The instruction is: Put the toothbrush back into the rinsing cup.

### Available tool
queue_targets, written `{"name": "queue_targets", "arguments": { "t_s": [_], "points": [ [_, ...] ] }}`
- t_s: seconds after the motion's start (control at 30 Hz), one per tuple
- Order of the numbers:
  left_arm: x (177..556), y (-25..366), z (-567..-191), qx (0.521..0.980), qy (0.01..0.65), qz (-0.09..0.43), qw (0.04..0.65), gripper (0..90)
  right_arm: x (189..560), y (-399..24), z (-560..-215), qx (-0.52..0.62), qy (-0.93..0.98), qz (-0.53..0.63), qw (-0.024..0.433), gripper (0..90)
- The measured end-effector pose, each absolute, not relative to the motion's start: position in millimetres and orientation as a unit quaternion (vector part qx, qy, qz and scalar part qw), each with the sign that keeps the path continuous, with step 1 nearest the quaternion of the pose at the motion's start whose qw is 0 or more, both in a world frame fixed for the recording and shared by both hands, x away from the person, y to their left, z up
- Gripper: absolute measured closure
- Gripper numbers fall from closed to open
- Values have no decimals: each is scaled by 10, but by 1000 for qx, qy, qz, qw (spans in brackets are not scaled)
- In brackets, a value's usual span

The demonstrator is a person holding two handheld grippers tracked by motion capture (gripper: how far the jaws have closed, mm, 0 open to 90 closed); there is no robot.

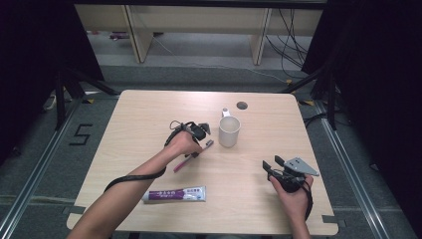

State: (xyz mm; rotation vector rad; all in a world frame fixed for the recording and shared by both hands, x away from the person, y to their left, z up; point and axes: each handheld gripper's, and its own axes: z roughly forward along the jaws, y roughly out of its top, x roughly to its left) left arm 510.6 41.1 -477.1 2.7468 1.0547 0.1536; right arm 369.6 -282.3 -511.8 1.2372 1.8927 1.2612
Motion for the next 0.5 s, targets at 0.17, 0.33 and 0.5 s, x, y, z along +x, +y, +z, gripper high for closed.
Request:
{"name": "queue_targets", "arguments": {
  "t_s": [0.17, 0.33, 0.5],
  "points": [
    [5100, 426, -4767, 927, 356, 54, 106, 816, 3693, -2823, -5118, 461, 702, 468, 276, 441],
    [5089, 481, -4701, 926, 353, 57, 119, 817, 3694, -2821, -5120, 462, 700, 468, 279, 442],
    [5055, 569, -4654, 921, 351, 67, 154, 818, 3695, -2822, -5119, 460, 701, 466, 282, 442]
  ]
}}
